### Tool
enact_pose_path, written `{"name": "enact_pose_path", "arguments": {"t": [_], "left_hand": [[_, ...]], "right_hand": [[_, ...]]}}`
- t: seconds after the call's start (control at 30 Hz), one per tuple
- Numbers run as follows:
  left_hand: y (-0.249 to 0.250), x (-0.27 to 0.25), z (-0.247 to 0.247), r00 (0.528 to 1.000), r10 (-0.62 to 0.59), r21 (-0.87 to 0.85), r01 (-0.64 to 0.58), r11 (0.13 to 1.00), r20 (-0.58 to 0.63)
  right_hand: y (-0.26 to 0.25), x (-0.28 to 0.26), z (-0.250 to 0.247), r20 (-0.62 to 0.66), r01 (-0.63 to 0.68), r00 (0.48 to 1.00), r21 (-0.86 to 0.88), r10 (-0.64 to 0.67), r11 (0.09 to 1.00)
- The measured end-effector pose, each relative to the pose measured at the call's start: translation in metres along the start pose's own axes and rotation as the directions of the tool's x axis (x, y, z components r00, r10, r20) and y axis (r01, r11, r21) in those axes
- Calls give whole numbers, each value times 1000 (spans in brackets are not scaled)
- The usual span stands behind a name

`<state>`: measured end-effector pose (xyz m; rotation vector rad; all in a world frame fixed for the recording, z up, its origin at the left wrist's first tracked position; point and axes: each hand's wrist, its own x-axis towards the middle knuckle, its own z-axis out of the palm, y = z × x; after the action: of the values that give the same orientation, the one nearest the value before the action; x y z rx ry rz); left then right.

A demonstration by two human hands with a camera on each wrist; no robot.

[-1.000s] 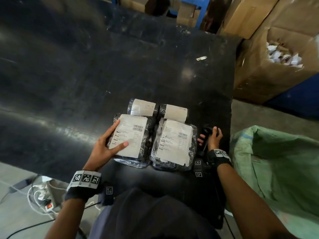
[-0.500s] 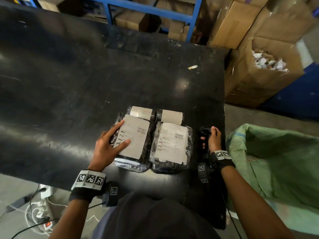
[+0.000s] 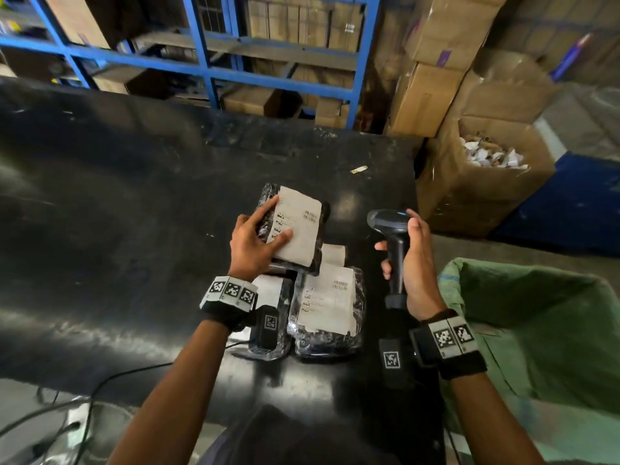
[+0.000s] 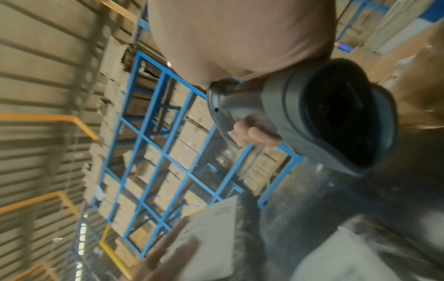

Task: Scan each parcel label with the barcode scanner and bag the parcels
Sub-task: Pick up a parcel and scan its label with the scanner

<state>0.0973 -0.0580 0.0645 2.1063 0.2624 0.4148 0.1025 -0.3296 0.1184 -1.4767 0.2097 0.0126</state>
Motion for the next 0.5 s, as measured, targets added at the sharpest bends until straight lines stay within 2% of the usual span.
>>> {"name": "enact_pose_path", "arguments": {"t": [0.17, 0.3, 0.37, 0.5], "left_hand": [[41, 17, 34, 998, -10, -90, 4, 996, -63], [55, 3, 57, 986, 30, -261, -72, 963, -164], [58, -2, 64, 983, 37, -325, -95, 941, -182], [64, -2, 66, 978, 64, -328, -128, 936, -200]], "right_hand": [[-40, -23, 18, 71, 89, 993, 34, -91, 995], [-59, -31, 22, 62, 147, 987, 18, -147, 989], [-65, -34, 20, 52, 161, 986, -12, -161, 987], [-66, -35, 12, 66, 137, 988, 7, -137, 991]]}}
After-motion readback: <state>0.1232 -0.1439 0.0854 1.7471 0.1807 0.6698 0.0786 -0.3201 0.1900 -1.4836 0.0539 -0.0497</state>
